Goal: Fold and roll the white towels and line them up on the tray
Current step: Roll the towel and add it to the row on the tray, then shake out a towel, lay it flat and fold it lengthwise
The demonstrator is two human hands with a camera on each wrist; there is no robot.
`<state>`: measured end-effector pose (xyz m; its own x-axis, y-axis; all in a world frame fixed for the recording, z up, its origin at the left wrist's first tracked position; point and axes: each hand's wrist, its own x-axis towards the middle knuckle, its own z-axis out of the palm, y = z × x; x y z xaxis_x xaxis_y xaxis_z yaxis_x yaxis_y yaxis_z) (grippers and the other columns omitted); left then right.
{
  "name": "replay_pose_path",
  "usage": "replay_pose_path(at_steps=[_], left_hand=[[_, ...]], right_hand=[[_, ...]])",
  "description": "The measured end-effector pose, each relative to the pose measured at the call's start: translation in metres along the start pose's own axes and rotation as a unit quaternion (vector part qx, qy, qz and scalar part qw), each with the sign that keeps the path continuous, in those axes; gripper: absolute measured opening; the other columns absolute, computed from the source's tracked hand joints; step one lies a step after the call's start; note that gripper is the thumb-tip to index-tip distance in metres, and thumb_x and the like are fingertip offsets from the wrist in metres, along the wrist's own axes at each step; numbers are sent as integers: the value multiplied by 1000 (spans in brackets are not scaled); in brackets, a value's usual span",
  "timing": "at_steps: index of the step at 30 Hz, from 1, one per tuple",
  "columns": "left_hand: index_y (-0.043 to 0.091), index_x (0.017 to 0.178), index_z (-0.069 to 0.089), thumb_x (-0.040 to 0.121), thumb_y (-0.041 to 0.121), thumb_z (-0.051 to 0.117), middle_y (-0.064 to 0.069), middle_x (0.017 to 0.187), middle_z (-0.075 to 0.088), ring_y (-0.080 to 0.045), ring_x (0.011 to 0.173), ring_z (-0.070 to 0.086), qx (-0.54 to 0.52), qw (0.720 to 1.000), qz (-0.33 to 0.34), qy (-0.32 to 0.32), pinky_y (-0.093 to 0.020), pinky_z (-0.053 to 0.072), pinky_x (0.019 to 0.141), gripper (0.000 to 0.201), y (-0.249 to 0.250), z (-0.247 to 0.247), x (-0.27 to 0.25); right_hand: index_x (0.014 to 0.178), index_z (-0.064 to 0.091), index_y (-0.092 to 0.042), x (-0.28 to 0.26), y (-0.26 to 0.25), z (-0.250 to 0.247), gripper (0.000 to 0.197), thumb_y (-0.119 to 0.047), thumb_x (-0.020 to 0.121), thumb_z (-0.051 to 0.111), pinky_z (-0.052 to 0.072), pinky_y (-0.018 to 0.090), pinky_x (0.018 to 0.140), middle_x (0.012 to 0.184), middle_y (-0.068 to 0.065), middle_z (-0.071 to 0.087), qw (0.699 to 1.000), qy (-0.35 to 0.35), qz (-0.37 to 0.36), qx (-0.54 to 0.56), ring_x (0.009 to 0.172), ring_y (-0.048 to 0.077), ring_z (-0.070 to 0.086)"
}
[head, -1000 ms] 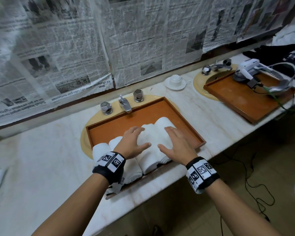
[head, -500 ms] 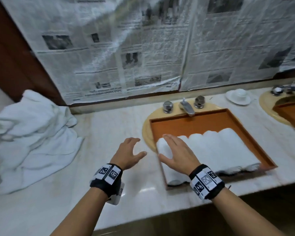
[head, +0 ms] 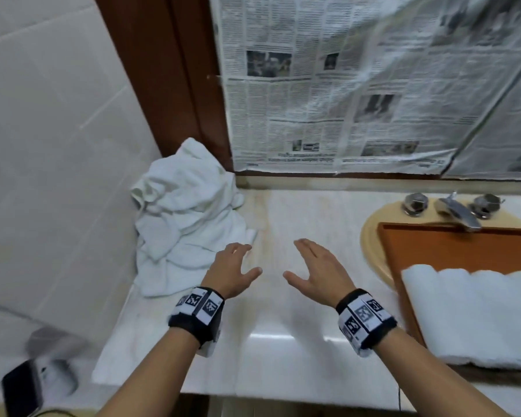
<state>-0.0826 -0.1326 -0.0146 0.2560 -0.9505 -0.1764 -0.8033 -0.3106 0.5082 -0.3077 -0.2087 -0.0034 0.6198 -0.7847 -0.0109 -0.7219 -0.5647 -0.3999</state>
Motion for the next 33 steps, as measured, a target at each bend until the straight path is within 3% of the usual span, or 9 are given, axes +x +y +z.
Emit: replay_pose_path(at_steps=[5, 9, 13, 16, 20, 24, 28, 30, 33], left_hand=[[25, 148, 40, 91, 51, 61, 3, 153, 34, -24, 137, 34, -5, 999, -36, 22, -39, 37, 109, 65, -39, -24, 2], [24, 148, 39, 91, 49, 62, 3, 152, 35, -25, 136, 35, 2, 996, -74, 56, -43, 38, 108, 66, -64, -46, 14], [22, 149, 38, 91, 48, 62, 0, 153, 34, -29, 135, 36, 24, 991, -100, 86, -45, 40, 106, 68, -87, -73, 38], [20, 149, 37, 91, 46, 64, -3, 154, 31, -31, 137, 34, 36, 987, -112, 107, -46, 39, 107, 69, -101, -92, 61], [20, 150, 34, 89, 42, 67, -3, 157, 25, -31, 140, 30, 51, 981, -123, 142, -49, 40, 107, 73, -113, -111, 93], [21, 148, 36, 82, 37, 73, -3, 154, 28, -32, 131, 41, 96, 975, -117, 165, -47, 45, 102, 78, -122, -119, 115], [21, 140, 42, 79, 30, 74, -5, 139, 37, -34, 120, 45, 110, 965, -142, 190, -45, 48, 92, 70, -123, -121, 123], [18, 133, 46, 76, 26, 74, -8, 133, 38, -35, 119, 42, 85, 958, -159, 224, -48, 50, 87, 64, -125, -124, 122], [15, 130, 47, 69, 23, 75, -11, 132, 39, -37, 111, 44, 85, 944, -162, 275, -47, 45, 91, 67, -134, -129, 117]], right_hand=[[153, 28, -14, 43, -36, 17, 82, -62, 90, 49, 20, 31, 119, 158, 5, 29, 998, -30, -51, -21, 144, 21, 28], [150, 34, -12, 85, -57, 26, 89, -69, 82, 36, 25, 33, 117, 155, 7, 36, 995, -31, -96, -24, 141, 24, 35], [151, 32, -11, 134, -74, 28, 78, -57, 91, 52, 22, 33, 117, 156, 9, 33, 990, -35, -133, -26, 141, 25, 33], [151, 31, -11, 168, -84, 28, 74, -52, 93, 53, 23, 33, 115, 156, 7, 33, 988, -24, -151, -27, 141, 24, 33], [151, 30, -11, 227, -96, 30, 73, -48, 93, 55, 35, 38, 108, 155, 7, 34, 988, -23, -155, -15, 136, 27, 39], [151, 25, -13, 272, -112, 39, 73, -45, 93, 56, 44, 45, 99, 149, 9, 36, 991, -39, -130, -18, 128, 32, 43], [132, 43, -10, 285, -132, 52, 38, -24, 97, 50, 44, 40, 90, 131, 9, 46, 990, -48, -124, -56, 120, 30, 47], [123, 49, -10, 281, -136, 49, 30, -22, 96, 52, 43, 38, 85, 123, 8, 51, 990, -16, -139, -7, 114, 27, 48], [112, 56, -10, 262, -132, 31, 23, -24, 93, 59, 44, 38, 76, 109, 6, 54, 975, 53, -191, 105, 101, 25, 51]])
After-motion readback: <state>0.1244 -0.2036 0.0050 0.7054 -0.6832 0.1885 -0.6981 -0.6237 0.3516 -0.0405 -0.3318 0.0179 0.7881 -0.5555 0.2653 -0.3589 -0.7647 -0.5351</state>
